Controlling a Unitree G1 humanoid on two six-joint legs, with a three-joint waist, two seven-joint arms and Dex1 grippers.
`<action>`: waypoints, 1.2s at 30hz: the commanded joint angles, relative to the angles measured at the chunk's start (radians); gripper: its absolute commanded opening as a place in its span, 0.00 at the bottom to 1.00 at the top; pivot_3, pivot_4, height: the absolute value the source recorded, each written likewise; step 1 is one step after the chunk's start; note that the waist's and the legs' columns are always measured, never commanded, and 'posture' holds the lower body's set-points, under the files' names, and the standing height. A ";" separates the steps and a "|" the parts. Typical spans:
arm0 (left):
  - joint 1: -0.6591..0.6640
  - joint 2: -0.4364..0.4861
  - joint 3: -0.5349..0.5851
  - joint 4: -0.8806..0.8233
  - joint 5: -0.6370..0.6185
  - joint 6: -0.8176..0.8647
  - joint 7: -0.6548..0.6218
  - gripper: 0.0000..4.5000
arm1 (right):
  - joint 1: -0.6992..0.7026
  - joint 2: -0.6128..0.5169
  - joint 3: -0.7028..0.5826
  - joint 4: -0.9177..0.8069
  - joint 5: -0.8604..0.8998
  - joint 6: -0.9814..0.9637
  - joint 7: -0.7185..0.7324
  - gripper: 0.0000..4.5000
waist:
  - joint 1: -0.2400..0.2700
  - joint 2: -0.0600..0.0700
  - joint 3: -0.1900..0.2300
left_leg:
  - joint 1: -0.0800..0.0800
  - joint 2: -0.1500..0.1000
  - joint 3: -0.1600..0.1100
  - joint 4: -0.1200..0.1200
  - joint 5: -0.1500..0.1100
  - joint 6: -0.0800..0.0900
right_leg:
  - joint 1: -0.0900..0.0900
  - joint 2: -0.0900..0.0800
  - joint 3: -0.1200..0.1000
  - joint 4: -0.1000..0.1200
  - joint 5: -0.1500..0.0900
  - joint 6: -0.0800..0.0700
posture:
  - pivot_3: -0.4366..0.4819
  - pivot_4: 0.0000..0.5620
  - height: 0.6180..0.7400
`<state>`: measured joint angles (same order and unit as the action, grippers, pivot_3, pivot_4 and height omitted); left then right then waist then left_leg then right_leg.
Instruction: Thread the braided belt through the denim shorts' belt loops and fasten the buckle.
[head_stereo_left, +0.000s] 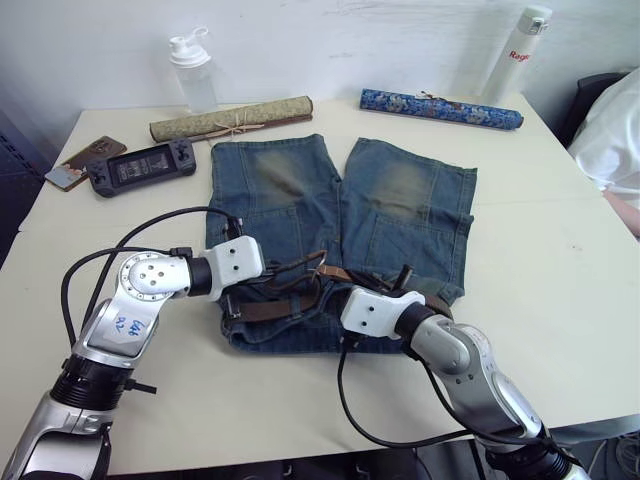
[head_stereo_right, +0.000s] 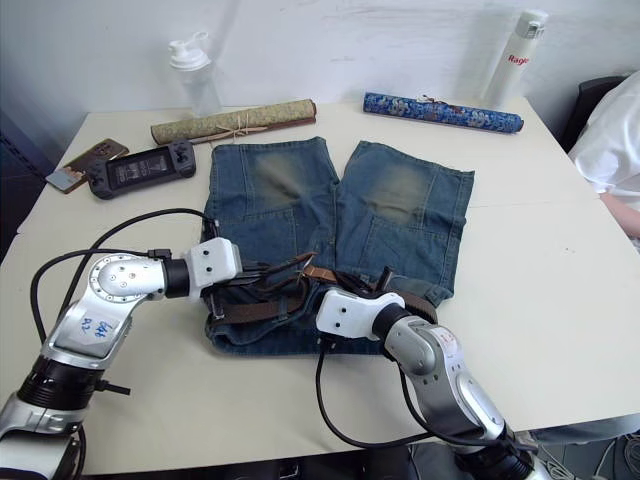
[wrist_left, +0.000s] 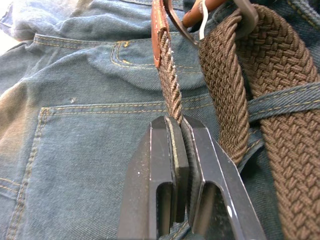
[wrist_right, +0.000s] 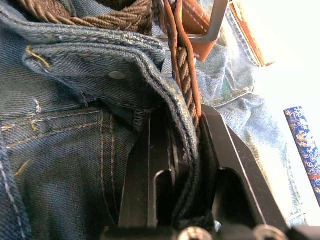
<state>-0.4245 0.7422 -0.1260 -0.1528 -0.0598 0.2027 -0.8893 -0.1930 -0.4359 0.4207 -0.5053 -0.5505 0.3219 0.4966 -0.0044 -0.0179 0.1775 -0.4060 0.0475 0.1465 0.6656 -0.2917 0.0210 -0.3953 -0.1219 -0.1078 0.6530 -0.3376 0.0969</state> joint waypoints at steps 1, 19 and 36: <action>-0.005 0.019 0.040 -0.032 -0.008 -0.015 -0.004 0.00 | -0.009 0.011 -0.034 -0.020 0.006 -0.011 -0.003 0.00 | 0.000 0.000 0.000 | 0.000 0.000 0.000 0.000 0.000 0.000 | 0.000 0.000 0.000 0.000 0.000 0.000 | 0.48 0.27 0.82; -0.039 0.043 0.069 -0.039 -0.030 -0.096 -0.043 0.00 | -0.006 0.025 -0.046 -0.016 0.010 -0.001 0.008 0.00 | 0.000 0.000 0.000 | 0.000 0.000 0.000 0.001 0.000 0.000 | 0.000 0.000 0.000 0.000 0.000 0.000 | 0.48 0.27 0.82; -0.025 0.067 0.084 -0.047 -0.026 -0.093 -0.065 0.00 | -0.015 0.045 -0.052 -0.011 0.014 0.008 0.020 0.00 | 0.000 0.000 0.000 | 0.000 0.001 0.000 0.001 0.000 0.000 | 0.000 0.002 0.001 0.001 0.000 0.000 | 0.48 0.27 0.82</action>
<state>-0.4293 0.7994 -0.0647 -0.1589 -0.0752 0.1217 -0.9545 -0.1921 -0.3856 0.3868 -0.5041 -0.5400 0.3465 0.5169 -0.0047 -0.0179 0.1775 -0.4060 0.0483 0.1469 0.6663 -0.2917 0.0209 -0.3955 -0.1199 -0.1067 0.6536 -0.3377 0.0968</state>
